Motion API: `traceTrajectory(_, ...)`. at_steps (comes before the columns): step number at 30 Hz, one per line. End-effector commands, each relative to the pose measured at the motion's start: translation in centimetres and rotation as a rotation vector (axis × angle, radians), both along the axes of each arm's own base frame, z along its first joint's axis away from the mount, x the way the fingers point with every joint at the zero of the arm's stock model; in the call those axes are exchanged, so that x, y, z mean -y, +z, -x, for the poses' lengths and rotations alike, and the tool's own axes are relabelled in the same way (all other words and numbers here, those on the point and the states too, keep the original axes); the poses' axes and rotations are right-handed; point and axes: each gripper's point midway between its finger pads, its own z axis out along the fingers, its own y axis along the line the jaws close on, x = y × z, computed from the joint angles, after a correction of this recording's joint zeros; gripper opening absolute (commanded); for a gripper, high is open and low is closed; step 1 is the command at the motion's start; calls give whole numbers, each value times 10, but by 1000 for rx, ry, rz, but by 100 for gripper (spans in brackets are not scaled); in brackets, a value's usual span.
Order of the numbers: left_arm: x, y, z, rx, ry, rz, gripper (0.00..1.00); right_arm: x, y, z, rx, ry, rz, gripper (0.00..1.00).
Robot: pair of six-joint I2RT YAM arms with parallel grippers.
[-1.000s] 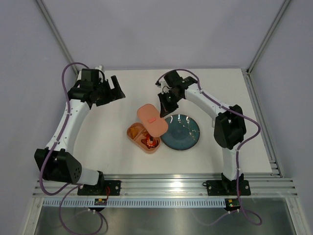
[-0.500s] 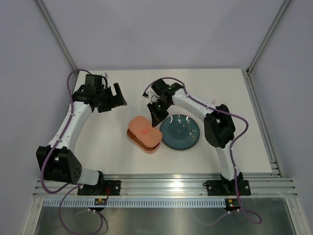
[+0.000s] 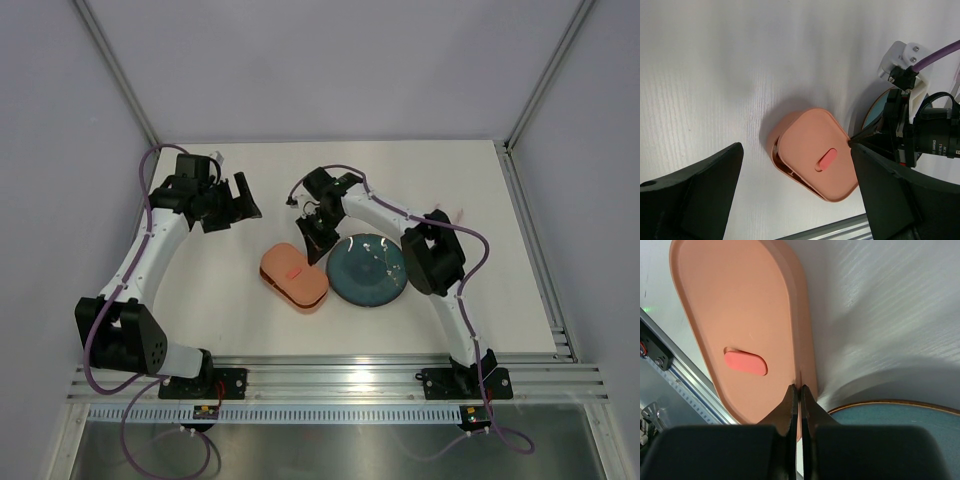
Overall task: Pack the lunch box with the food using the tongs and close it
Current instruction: Close the box lid on the packing box.
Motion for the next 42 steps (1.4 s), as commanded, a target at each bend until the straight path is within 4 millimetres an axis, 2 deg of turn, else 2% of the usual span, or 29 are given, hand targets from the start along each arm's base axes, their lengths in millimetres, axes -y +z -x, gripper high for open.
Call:
traceTrajectory(1, 6, 4, -5, 32, -21, 30, 93, -15, 13, 4, 14, 59, -51, 0)
traceTrajectory(10, 7, 2, -5, 27, -24, 35, 93, -20, 11, 15, 2, 98, -56, 0)
traceTrajectory(20, 8, -1, -3, 20, -26, 41, 93, -14, 2, 9, 30, 80, -3, 0)
traceTrajectory(25, 8, -2, -2, 18, -23, 45, 93, -14, 6, 5, 55, 73, -2, 0)
traceTrajectory(32, 10, -1, -3, 17, -27, 56, 93, -7, 3, 2, 79, 61, 40, 0)
traceTrajectory(38, 13, -5, -1, 8, -35, 70, 93, -11, 14, 2, 85, 61, 6, 0)
traceTrajectory(42, 15, -10, 0, -1, -39, 80, 92, -14, 15, 3, 80, 62, -1, 0)
